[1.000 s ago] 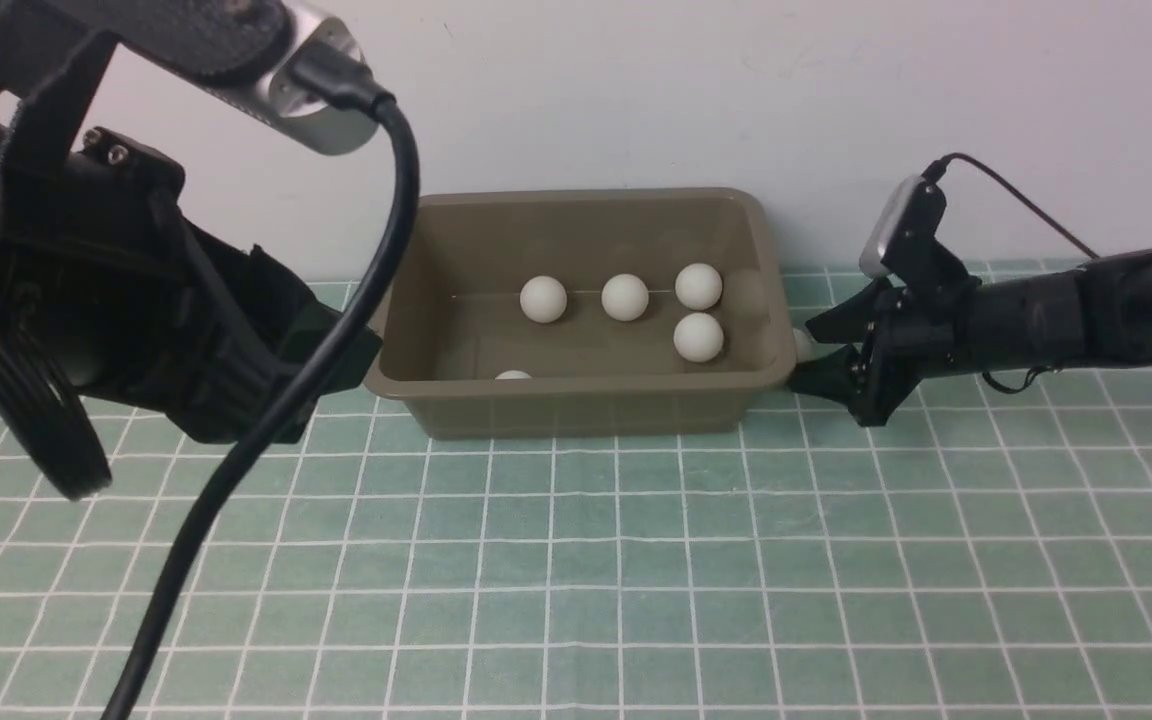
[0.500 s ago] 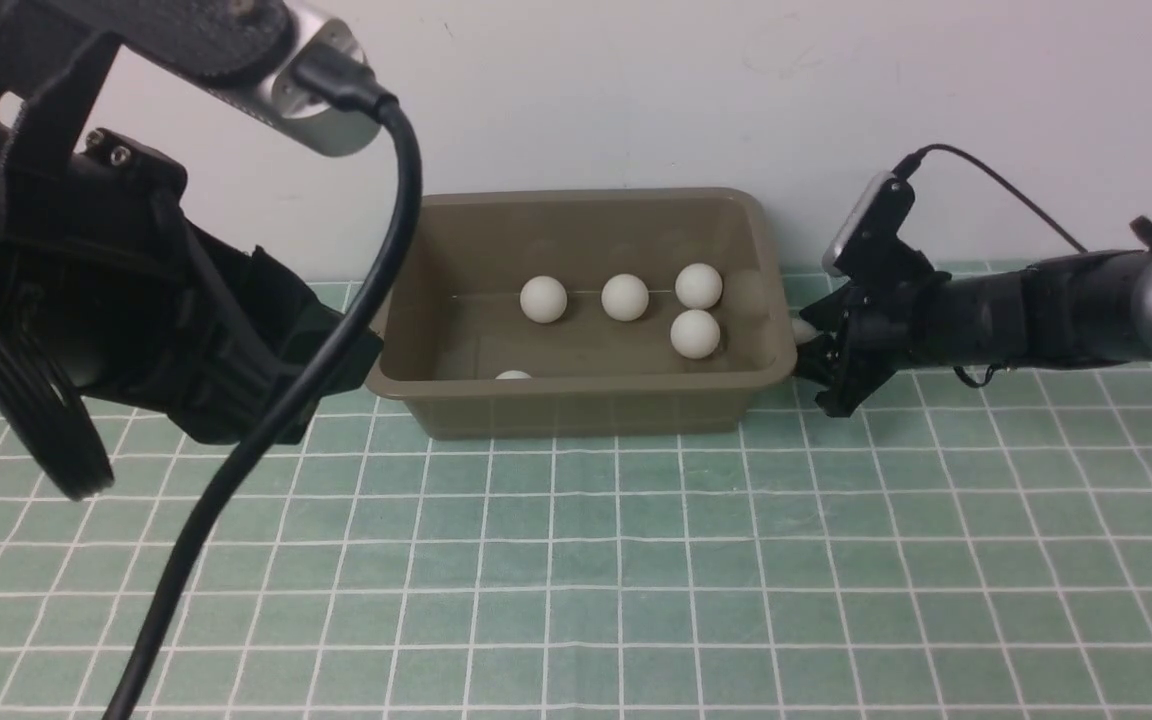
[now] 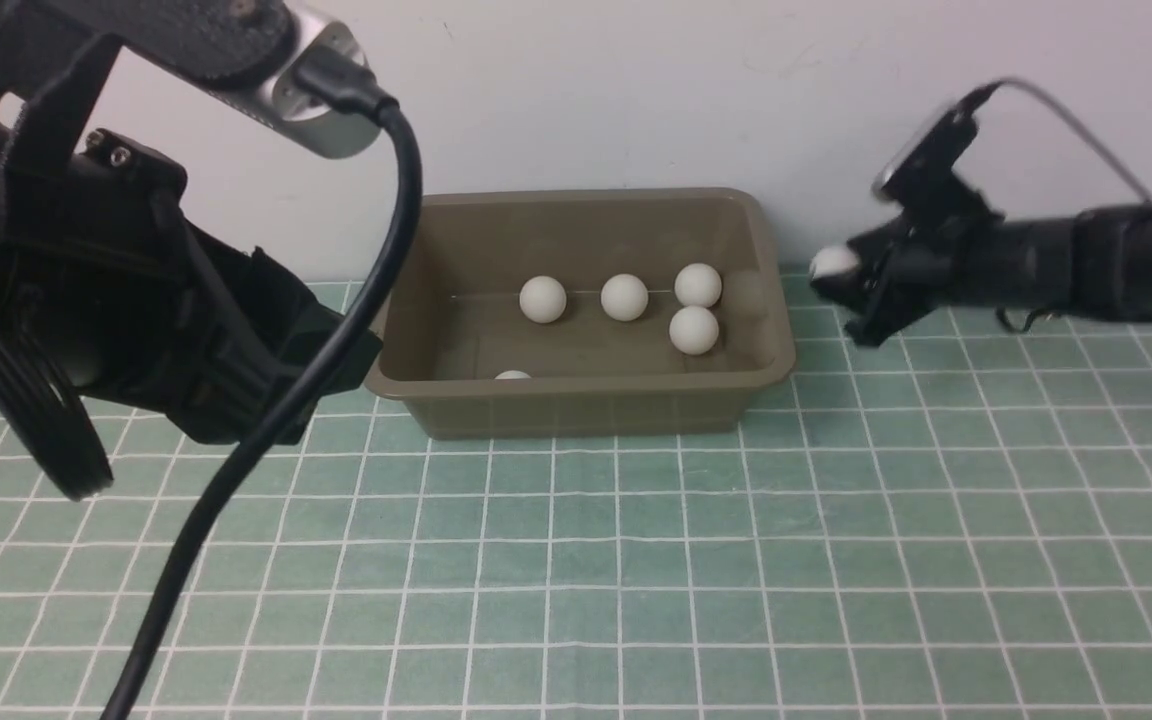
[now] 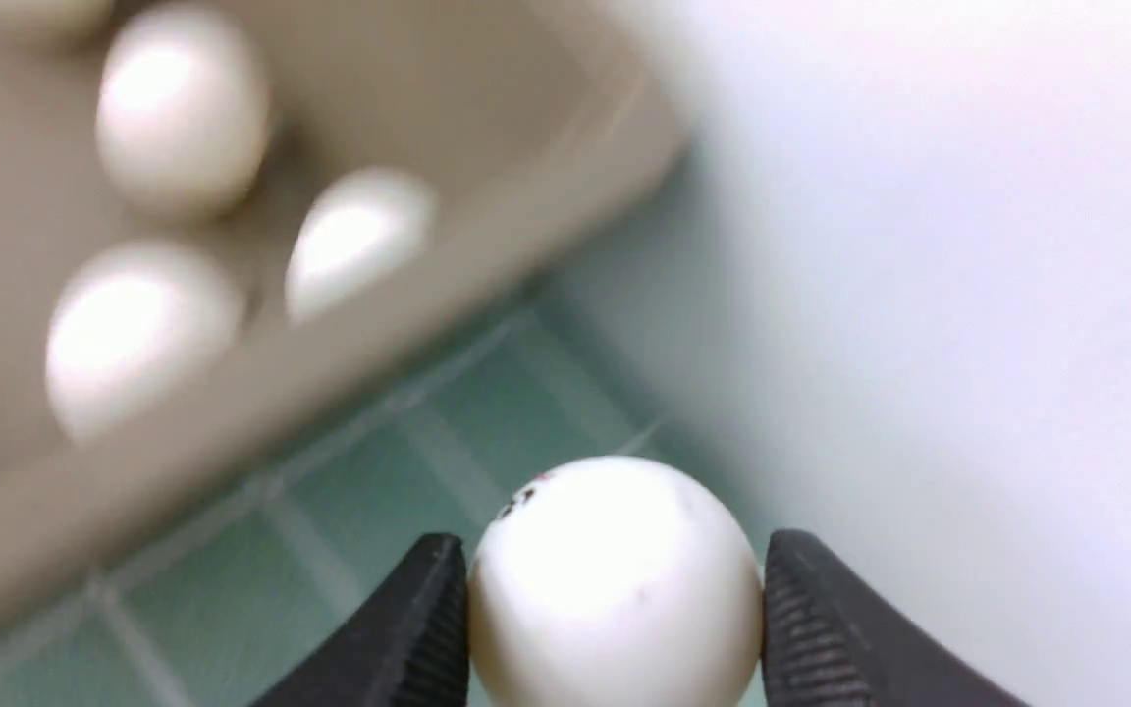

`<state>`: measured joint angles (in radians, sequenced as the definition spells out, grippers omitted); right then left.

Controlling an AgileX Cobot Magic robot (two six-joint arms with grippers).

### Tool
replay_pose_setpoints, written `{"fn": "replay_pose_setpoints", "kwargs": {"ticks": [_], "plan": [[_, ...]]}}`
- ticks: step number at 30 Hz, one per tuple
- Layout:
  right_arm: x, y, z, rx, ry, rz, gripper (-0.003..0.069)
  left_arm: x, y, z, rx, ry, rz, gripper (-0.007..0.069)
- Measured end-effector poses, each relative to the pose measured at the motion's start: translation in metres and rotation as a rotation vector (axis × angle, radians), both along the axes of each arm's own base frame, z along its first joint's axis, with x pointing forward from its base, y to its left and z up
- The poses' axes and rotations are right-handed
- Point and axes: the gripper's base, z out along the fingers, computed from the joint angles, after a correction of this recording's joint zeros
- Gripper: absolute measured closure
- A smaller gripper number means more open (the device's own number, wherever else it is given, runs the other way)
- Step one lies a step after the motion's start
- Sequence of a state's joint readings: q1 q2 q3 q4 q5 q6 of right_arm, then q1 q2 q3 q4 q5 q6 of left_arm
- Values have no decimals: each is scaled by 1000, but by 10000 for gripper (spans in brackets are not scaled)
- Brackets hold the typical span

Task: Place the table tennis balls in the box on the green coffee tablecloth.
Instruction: 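Reach for and grasp a ping pong ball on the table, then release the ping pong ball into the bin and lift the gripper away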

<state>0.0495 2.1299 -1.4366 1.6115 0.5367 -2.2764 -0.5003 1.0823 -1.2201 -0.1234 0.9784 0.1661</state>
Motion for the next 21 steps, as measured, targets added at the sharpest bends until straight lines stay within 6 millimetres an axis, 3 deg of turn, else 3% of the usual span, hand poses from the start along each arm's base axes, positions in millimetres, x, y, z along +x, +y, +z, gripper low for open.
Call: {"fn": "replay_pose_setpoints", "kwargs": {"ticks": [2, 5, 6, 8, 11, 15, 21], "plan": [[-4, -2, 27, 28, -41, -17, 310, 0, 0, 0, 0, 0, 0, 230], [-7, -1, 45, 72, -56, -18, 310, 0, 0, 0, 0, 0, 0, 230], [-13, 3, 60, 141, -56, 0, 310, 0, 0, 0, 0, 0, 0, 230], [-22, 13, 73, 258, -21, 82, 310, 0, 0, 0, 0, 0, 0, 230], [-35, 35, 75, 368, 76, 228, 310, 0, 0, 0, 0, 0, 0, 230], [-48, 61, 71, 342, 162, 338, 310, 0, 0, 0, 0, 0, 0, 230], [-47, 86, 51, 233, 180, 298, 310, 0, 0, 0, 0, 0, 0, 230]]}}
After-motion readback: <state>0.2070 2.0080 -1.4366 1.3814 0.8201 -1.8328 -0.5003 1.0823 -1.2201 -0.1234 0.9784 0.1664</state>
